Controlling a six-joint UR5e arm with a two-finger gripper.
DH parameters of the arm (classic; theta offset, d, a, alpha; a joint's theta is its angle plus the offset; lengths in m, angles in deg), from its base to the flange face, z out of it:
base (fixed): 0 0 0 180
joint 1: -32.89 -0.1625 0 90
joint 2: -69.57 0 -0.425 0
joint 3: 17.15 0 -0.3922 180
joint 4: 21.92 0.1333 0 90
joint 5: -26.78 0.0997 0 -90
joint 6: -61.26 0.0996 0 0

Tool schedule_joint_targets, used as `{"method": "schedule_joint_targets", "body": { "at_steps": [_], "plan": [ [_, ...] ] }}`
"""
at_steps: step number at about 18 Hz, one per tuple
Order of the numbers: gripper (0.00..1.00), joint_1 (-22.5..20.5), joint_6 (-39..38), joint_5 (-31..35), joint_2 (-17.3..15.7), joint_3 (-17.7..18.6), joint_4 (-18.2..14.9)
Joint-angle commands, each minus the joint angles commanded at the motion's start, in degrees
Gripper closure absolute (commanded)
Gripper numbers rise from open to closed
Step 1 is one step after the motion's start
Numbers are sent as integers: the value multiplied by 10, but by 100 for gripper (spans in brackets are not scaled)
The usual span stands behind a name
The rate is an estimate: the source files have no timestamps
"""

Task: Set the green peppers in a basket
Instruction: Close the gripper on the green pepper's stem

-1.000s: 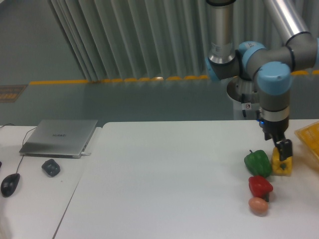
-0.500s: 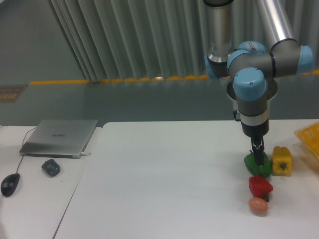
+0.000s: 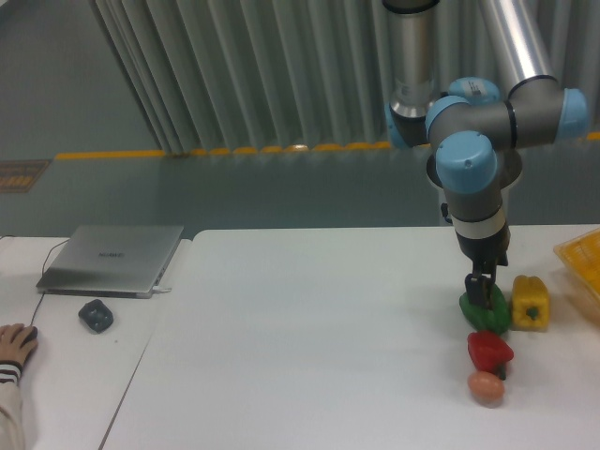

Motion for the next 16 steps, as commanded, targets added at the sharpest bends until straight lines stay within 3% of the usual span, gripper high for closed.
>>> {"method": "schedule_joint_targets", "body": {
  "at_steps": [3, 16],
  "plan": [
    [0, 1, 29, -1, 6, 4, 1],
    [0, 17, 31, 0, 18, 14, 3]
  ]
}}
